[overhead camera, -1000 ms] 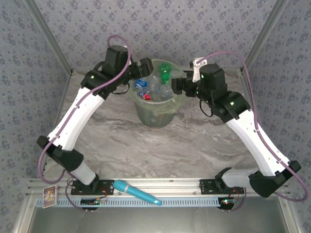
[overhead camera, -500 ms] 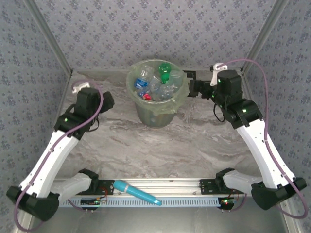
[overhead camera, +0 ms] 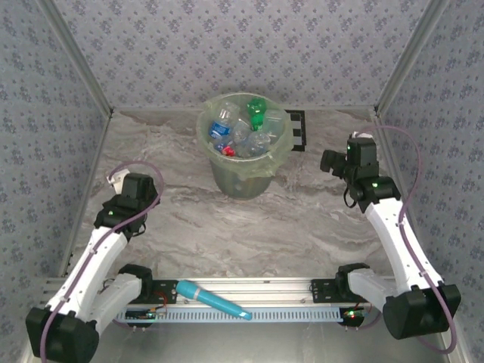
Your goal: Put the plastic bottles in the bin
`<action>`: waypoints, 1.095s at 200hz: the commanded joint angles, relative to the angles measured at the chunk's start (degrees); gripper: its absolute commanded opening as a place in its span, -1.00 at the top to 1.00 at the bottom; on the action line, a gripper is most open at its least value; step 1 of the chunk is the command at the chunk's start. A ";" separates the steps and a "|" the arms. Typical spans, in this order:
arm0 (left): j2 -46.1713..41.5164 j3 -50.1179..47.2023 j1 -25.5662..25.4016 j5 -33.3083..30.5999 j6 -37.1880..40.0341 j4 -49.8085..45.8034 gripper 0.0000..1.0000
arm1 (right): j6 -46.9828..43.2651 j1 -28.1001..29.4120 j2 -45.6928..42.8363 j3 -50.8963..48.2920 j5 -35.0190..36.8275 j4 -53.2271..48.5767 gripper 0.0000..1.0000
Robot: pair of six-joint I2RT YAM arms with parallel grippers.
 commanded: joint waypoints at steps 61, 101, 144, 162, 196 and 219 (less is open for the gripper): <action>13.74 -6.99 11.76 3.53 12.02 31.42 -0.99 | -2.97 -2.84 5.32 -21.18 11.17 27.59 -0.99; 26.05 -7.42 11.83 3.98 18.75 46.43 -1.00 | -5.83 -2.85 15.71 -22.73 14.11 40.93 -0.99; 32.14 -9.12 11.93 6.64 21.30 61.18 -1.00 | -12.22 -2.56 23.08 -24.77 12.12 56.97 -0.99; 33.67 -11.04 12.38 8.40 22.02 68.86 -0.99 | -15.22 -2.45 25.55 -25.14 11.18 61.60 -0.99; 35.58 -14.96 12.46 15.55 25.15 78.56 -0.99 | -16.30 -4.12 26.21 -29.62 3.22 69.57 -0.99; 37.28 -18.33 12.53 20.24 26.81 85.58 -0.99 | -16.72 -6.75 26.52 -34.31 -5.77 77.41 -0.99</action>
